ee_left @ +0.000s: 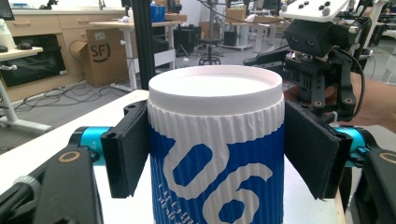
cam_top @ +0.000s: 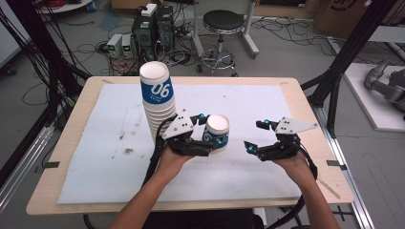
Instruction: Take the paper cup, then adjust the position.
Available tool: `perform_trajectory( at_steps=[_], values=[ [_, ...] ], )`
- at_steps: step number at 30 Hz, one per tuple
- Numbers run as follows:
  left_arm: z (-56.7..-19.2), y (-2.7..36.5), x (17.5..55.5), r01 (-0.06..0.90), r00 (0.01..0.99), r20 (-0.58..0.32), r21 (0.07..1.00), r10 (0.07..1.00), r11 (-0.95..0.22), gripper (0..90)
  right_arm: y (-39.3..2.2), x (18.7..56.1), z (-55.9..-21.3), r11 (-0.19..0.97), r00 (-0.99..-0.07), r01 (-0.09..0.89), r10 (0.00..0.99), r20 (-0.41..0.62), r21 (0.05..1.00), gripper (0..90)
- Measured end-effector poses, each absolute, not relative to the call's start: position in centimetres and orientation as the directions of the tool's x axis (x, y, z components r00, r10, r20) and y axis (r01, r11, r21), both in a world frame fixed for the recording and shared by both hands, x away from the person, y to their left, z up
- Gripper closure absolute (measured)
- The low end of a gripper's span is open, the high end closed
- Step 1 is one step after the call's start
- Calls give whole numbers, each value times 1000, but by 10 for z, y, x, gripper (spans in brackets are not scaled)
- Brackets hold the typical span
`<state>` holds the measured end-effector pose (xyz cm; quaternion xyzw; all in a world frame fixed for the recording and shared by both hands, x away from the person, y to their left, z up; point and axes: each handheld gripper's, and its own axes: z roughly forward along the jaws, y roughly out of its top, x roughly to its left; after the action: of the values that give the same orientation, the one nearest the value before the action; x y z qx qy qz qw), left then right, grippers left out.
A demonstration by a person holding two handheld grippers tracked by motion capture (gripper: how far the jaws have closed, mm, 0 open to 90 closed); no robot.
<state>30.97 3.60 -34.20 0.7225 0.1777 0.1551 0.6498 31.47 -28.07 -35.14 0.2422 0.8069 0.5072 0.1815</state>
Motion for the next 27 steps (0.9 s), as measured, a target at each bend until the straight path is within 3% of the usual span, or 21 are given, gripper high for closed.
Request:
perform_trajectory(
  at_steps=[27],
  values=[
    [-364, 50, 310, 81, 891, -31, 992, 453, -92, 271, -265, 307, -359, 371, -858, 183, 512, -36, 911, 144]
  ],
)
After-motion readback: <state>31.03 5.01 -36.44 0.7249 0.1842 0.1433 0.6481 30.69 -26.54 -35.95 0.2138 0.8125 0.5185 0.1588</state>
